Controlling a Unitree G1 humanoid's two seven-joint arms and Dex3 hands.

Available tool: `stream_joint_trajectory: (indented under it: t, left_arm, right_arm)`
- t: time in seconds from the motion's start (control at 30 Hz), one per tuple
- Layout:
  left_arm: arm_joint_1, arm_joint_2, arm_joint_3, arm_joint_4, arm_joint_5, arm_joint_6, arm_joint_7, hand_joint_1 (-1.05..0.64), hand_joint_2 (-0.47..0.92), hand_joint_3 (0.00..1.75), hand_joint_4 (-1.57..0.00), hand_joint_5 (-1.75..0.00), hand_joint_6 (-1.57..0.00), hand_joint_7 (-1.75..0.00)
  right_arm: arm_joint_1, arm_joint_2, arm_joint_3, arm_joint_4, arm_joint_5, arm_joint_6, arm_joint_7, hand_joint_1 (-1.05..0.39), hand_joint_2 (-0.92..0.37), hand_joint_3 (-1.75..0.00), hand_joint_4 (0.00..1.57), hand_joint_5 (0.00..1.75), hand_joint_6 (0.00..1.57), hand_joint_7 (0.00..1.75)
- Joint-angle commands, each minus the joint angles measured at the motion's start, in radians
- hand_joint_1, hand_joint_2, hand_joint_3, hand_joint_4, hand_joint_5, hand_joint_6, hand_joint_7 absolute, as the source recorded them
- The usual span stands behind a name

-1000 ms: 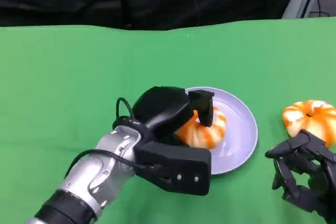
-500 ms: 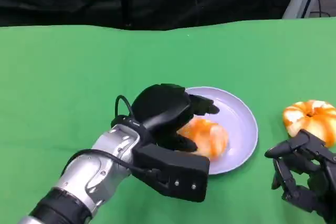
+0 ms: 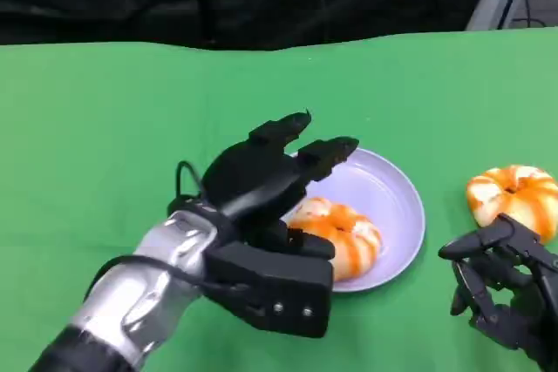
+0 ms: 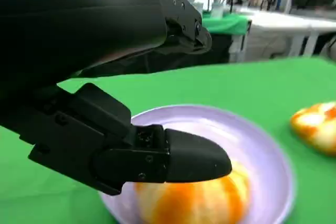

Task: Grasp the bread from the table and place it into the plate.

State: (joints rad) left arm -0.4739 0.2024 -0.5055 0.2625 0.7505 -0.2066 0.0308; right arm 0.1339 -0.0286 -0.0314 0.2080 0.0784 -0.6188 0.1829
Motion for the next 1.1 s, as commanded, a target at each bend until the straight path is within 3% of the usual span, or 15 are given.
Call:
stream_joint_trajectory:
  t: [0.03, 0.07, 0.13, 0.17, 0.23, 0.33, 0.4, 0.5, 0.53, 0.57, 0.6, 0.7, 0.8, 0.87, 1.1]
  left_arm:
    - [0.091, 0.036, 0.099, -0.125, -0.169, -0.019, -0.072, -0.97, 0.92, 0.44, -0.14, -0.04, -0.32, -0.04]
    - [0.13, 0.041, 0.141, -0.172, -0.257, -0.025, -0.107, -0.55, 0.92, 0.32, -0.42, -0.13, -0.49, -0.07]
    - [0.212, 0.054, 0.214, -0.262, -0.418, -0.028, -0.173, -0.34, 0.92, 0.23, -0.57, -0.15, -0.59, -0.07]
    - [0.259, 0.062, 0.247, -0.309, -0.496, -0.02, -0.208, -0.13, 0.92, 0.29, -0.62, -0.15, -0.63, -0.07]
    - [0.314, 0.071, 0.288, -0.369, -0.589, -0.003, -0.256, -0.01, 0.92, 0.35, -0.66, -0.15, -0.66, -0.07]
    - [0.374, 0.069, 0.33, -0.428, -0.686, 0.024, -0.298, 0.02, 0.92, 0.37, -0.68, -0.14, -0.68, -0.07]
    - [0.438, 0.065, 0.372, -0.483, -0.787, 0.047, -0.328, 0.12, 0.87, 0.6, -0.88, -0.19, -0.82, -0.06]
    - [0.456, 0.065, 0.386, -0.507, -0.819, 0.066, -0.345, 0.15, 0.85, 0.69, -0.93, -0.18, -0.86, -0.04]
    - [0.506, 0.034, 0.418, -0.52, -0.92, 0.066, -0.356, 0.15, 0.84, 0.7, -0.94, -0.18, -0.87, -0.04]
    - [0.543, 0.011, 0.442, -0.529, -0.996, 0.067, -0.365, 0.09, 0.71, 1.01, -1.0, -0.69, -1.06, -0.31]
    - [0.568, -0.004, 0.459, -0.536, -1.05, 0.068, -0.373, 0.06, 0.58, 1.28, -0.96, -1.14, -1.04, -0.74]
    - [0.608, -0.027, 0.492, -0.527, -1.135, 0.059, -0.403, 0.0, 0.45, 1.51, -0.95, -1.65, -0.92, -1.4]
    - [0.664, -0.026, 0.524, -0.519, -1.196, 0.059, -0.444, -0.03, 0.45, 1.54, -1.0, -1.74, -0.88, -1.65]
    - [0.704, -0.026, 0.554, -0.497, -1.258, 0.07, -0.486, -0.04, 0.46, 1.54, -1.04, -1.74, -0.87, -1.73]
    - [0.713, -0.05, 0.598, -0.383, -1.297, 0.071, -0.544, 0.01, 0.46, 1.58, -1.02, -1.75, -0.86, -1.75]
  right_arm:
    - [-0.003, 0.001, -0.006, 0.007, 0.004, -0.024, -0.01, -0.15, -0.77, -0.79, 0.84, 1.62, 0.79, 1.4]
    - [-0.006, 0.002, -0.006, 0.01, 0.004, -0.027, -0.011, -0.15, -0.75, -0.82, 0.84, 1.63, 0.79, 1.4]
    - [-0.01, 0.002, -0.006, 0.017, 0.005, -0.033, -0.01, -0.14, -0.74, -0.84, 0.84, 1.64, 0.79, 1.41]
    - [-0.013, 0.001, -0.006, 0.023, 0.006, -0.038, -0.008, -0.14, -0.74, -0.85, 0.84, 1.64, 0.78, 1.41]
    - [-0.016, 0.0, -0.007, 0.031, 0.007, -0.045, -0.006, -0.14, -0.73, -0.86, 0.84, 1.64, 0.78, 1.41]
    - [-0.017, -0.002, -0.009, 0.034, 0.006, -0.048, -0.009, -0.14, -0.73, -0.86, 0.84, 1.64, 0.78, 1.41]
    - [-0.016, -0.004, -0.012, 0.035, 0.003, -0.046, -0.012, -0.13, -0.72, -0.87, 0.85, 1.64, 0.79, 1.41]
    - [-0.016, -0.004, -0.014, 0.036, 0.003, -0.047, -0.012, -0.13, -0.72, -0.88, 0.85, 1.64, 0.79, 1.42]
    - [-0.018, -0.01, -0.014, 0.041, 0.013, -0.052, 0.001, -0.13, -0.71, -0.89, 0.85, 1.64, 0.79, 1.42]
    - [-0.019, -0.015, -0.014, 0.045, 0.022, -0.056, 0.011, -0.14, -0.74, -0.84, 0.84, 1.66, 0.77, 1.43]
    - [-0.02, -0.018, -0.015, 0.048, 0.027, -0.059, 0.019, -0.14, -0.77, -0.79, 0.83, 1.66, 0.76, 1.44]
    - [-0.021, -0.016, -0.019, 0.046, 0.024, -0.049, 0.013, -0.16, -0.78, -0.74, 0.83, 1.66, 0.76, 1.45]
    - [-0.014, -0.013, -0.016, 0.032, 0.026, -0.039, 0.014, -0.16, -0.8, -0.71, 0.84, 1.65, 0.77, 1.43]
    - [-0.01, -0.011, -0.014, 0.023, 0.024, -0.032, 0.011, -0.16, -0.82, -0.69, 0.84, 1.64, 0.77, 1.41]
    - [-0.013, -0.013, -0.019, 0.033, 0.026, -0.028, 0.008, -0.14, -0.79, -0.76, 0.84, 1.65, 0.77, 1.42]
